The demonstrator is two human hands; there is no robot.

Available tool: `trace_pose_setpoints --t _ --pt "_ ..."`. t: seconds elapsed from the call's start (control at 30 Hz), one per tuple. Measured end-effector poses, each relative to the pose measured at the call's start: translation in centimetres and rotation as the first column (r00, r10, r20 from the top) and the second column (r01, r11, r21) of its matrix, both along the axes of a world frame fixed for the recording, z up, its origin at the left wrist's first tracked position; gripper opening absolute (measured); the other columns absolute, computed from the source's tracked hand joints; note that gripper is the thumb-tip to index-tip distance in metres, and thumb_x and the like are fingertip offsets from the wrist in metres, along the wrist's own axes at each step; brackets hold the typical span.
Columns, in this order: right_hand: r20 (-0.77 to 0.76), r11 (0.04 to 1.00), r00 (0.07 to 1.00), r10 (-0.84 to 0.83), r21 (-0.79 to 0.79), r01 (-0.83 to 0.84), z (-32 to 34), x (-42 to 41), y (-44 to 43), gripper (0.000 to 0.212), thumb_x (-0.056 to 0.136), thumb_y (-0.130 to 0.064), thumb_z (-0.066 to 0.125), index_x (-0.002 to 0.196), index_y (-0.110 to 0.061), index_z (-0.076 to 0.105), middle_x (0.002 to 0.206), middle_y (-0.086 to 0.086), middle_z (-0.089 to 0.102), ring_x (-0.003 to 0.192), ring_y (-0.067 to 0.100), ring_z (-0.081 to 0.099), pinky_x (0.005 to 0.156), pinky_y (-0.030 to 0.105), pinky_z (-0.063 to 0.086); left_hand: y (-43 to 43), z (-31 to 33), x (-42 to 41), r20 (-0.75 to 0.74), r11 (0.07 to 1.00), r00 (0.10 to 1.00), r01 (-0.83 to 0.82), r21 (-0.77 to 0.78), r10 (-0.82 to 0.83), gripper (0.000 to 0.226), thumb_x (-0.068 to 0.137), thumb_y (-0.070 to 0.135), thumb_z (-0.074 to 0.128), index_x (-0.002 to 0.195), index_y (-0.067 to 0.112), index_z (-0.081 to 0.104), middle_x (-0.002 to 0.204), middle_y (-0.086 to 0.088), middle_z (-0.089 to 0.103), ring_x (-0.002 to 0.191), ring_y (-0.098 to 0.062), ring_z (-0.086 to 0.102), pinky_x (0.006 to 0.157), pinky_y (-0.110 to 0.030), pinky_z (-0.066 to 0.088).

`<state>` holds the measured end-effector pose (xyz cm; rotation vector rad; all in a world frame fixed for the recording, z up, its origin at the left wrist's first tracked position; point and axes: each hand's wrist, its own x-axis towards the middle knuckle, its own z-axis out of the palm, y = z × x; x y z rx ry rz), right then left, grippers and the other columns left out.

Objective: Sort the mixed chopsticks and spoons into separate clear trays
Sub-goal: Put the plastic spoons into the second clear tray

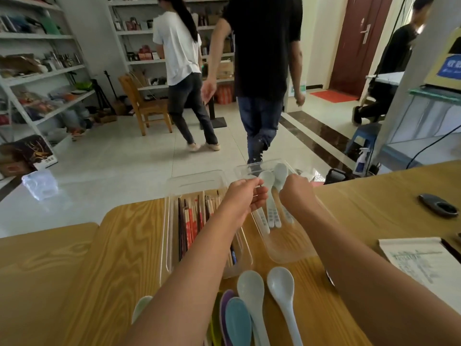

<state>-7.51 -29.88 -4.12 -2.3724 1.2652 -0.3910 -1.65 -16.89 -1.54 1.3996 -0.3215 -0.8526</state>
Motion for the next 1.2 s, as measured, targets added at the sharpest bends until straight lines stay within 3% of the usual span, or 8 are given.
trace_pose_setpoints --t 0.1,0.2,0.3,0.53,0.73,0.83,0.93,1.2 --pt "-0.039 0.999 0.999 -0.005 0.039 0.007 -0.7 0.3 -0.4 0.013 0.096 -0.01 0.053 0.097 0.0 0.062 0.087 0.01 0.059 0.086 0.027 0.063 0.081 0.036 0.055 -0.3 -0.5 0.4 -0.01 1.0 1.0 0.01 0.007 -0.009 0.021 0.102 0.018 0.049 0.111 0.004 0.062 0.089 -0.009 0.067 0.075 -0.016 0.064 0.071 -0.026 0.054" --pt "-0.029 1.0 1.0 0.008 0.023 -0.007 -1.1 0.3 -0.6 0.011 0.096 -0.008 0.05 0.093 -0.002 0.059 0.086 0.011 0.059 0.086 0.03 0.061 0.074 0.036 0.048 -0.5 -0.7 0.4 -0.014 1.0 1.0 0.02 0.017 -0.02 0.021 0.102 0.018 0.048 0.111 0.004 0.062 0.09 -0.009 0.067 0.077 -0.017 0.064 0.071 -0.025 0.054" --pt "-0.019 0.998 0.999 -0.032 0.058 0.034 -1.5 0.6 -0.9 0.009 0.096 -0.008 0.055 0.088 -0.004 0.057 0.072 0.004 0.051 0.074 0.022 0.059 0.07 0.032 0.051 -0.7 -0.8 0.4 -0.03 1.0 0.999 0.017 0.022 -0.017 0.018 0.102 0.017 0.048 0.106 0.006 0.062 0.09 -0.009 0.067 0.075 -0.016 0.064 0.068 -0.024 0.054" --pt "-0.003 0.995 0.999 -0.038 0.088 0.038 -1.9 0.8 -1.6 0.009 0.094 -0.006 0.059 0.088 -0.009 0.053 0.079 0.005 0.053 0.08 0.023 0.062 0.071 0.032 0.054 -0.6 -0.9 0.3 -0.025 0.999 1.0 0.009 0.052 -0.007 0.024 0.102 0.018 0.049 0.114 0.003 0.063 0.089 -0.008 0.068 0.076 -0.016 0.065 0.069 -0.024 0.055" --pt "0.121 0.995 0.991 -0.06 0.089 0.049 -0.7 -0.1 -1.2 0.021 0.092 -0.006 0.059 0.071 -0.006 0.058 0.069 0.007 0.058 0.058 0.018 0.055 0.053 0.03 0.046 0.7 -0.1 -0.6 -0.025 0.999 1.0 0.013 0.032 -0.012 0.026 0.102 0.016 0.049 0.118 0.0 0.061 0.088 -0.008 0.068 0.074 -0.016 0.064 0.07 -0.026 0.054" --pt "0.224 0.993 0.974 -0.028 0.115 0.002 1.4 -1.7 0.2 0.017 0.092 -0.01 0.059 0.092 0.002 0.07 0.086 0.018 0.069 0.073 0.027 0.064 0.068 0.039 0.056 2.2 0.9 -1.9 -0.045 1.0 0.999 0.005 -0.016 -0.006 0.025 0.101 0.017 0.05 0.117 0.001 0.062 0.087 -0.008 0.068 0.074 -0.016 0.064 0.07 -0.026 0.054" --pt "0.295 0.991 0.955 0.028 0.114 -0.064 3.3 -4.3 3.0 0.024 0.092 -0.014 0.062 0.094 0.008 0.071 0.09 0.025 0.071 0.064 0.025 0.057 0.074 0.047 0.057 4.3 1.8 -4.0 -0.063 0.997 0.998 0.001 -0.08 -0.006 0.021 0.101 0.018 0.051 0.109 0.003 0.063 0.088 -0.009 0.068 0.074 -0.016 0.065 0.072 -0.026 0.055" --pt "0.411 0.958 0.908 0.081 0.219 -0.185 3.9 -14.6 12.3 0.025 0.092 -0.022 0.067 0.086 0.002 0.072 0.072 0.018 0.068 0.052 0.014 0.052 0.056 0.031 0.047 13.1 1.3 -11.6 -0.083 0.984 0.994 -0.083 -0.159 0.07 0.023 0.102 0.023 0.05 0.107 0.008 0.067 0.093 -0.008 0.073 0.081 -0.017 0.069 0.071 -0.027 0.057"
